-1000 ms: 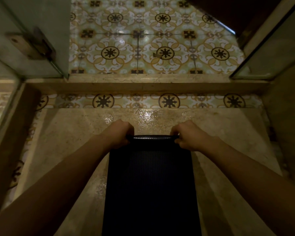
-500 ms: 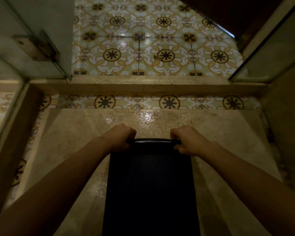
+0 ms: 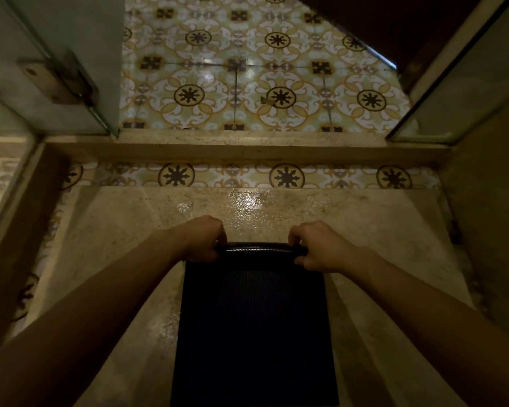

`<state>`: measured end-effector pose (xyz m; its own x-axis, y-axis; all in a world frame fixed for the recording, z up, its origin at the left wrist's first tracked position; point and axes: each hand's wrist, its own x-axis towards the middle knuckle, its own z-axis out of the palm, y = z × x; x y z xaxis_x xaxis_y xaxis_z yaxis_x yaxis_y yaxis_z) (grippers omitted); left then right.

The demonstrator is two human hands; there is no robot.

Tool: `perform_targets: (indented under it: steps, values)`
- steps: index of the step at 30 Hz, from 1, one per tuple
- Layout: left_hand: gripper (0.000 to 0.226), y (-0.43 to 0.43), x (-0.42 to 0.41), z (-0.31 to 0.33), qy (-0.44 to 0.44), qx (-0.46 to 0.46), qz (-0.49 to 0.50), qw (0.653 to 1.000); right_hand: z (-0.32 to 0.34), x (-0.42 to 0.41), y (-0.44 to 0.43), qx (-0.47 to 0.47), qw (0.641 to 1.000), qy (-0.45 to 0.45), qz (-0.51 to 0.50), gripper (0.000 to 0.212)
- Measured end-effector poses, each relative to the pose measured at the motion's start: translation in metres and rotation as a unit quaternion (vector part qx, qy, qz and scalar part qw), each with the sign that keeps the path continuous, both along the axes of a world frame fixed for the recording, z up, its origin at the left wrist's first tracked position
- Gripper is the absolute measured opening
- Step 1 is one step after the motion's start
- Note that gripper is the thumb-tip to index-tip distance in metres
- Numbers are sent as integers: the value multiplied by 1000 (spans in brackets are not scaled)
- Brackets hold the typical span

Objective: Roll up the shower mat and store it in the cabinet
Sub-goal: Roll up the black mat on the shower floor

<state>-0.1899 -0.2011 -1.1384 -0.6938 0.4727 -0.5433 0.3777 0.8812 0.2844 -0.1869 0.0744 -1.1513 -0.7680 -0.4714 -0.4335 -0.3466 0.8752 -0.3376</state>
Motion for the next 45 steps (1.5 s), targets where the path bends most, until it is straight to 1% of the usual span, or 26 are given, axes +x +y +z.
perform_targets:
  steps: [3,7,9,12,14,16,19,21,23,25,28,30,32,34,38,40,42,45]
  values:
    - [27,2,2,0,9,-4,11,1000,4,-3,0,1,1000,-16,-9,30]
    - [24,2,7,-5,42,-9,34,998,5,2,-8,7,1000,11,-2,31]
    - [23,2,5,-4,27,-13,37,999,6,1,-9,16,1000,13,10,31]
    - [21,0,1,-4,-24,3,56,998,11,-5,-6,14,999,-43,-7,30]
    - [20,-1,2,-6,-19,11,65,998,11,-6,-4,5,997,-68,-22,29]
    - [21,-3,7,-12,2,23,87,996,9,-3,-5,0,997,-64,-38,30]
    - [33,-3,13,-17,3,46,110,993,6,-1,-9,16,998,-53,-26,47]
    - [32,-2,15,-18,6,38,93,995,6,-3,-13,42,997,-63,-1,56]
    - [27,-2,14,-15,-9,31,83,996,7,-7,-15,65,995,-77,20,53]
    - [28,-2,13,-13,-33,32,84,995,9,-11,-14,73,992,-104,20,50]
    - [31,-4,13,-13,-57,36,100,993,7,-12,-11,57,989,-139,-12,47]
    - [32,-3,12,-13,-61,32,105,992,4,-8,-10,46,989,-135,-46,49]
    - [33,-2,15,-14,-48,23,106,993,0,-3,-10,55,990,-117,-52,54]
    - [37,0,19,-17,-35,19,116,992,-2,0,-10,68,992,-101,-32,57]
    - [37,2,25,-20,-12,15,114,993,-4,3,-10,79,993,-87,-4,53]
    - [42,0,29,-20,-18,10,119,993,-4,4,-11,84,992,-89,2,52]
    - [46,-2,30,-20,-36,12,121,992,-3,5,-12,95,991,-87,22,47]
    - [47,0,31,-19,-41,-6,98,994,-3,8,-15,114,988,-84,54,42]
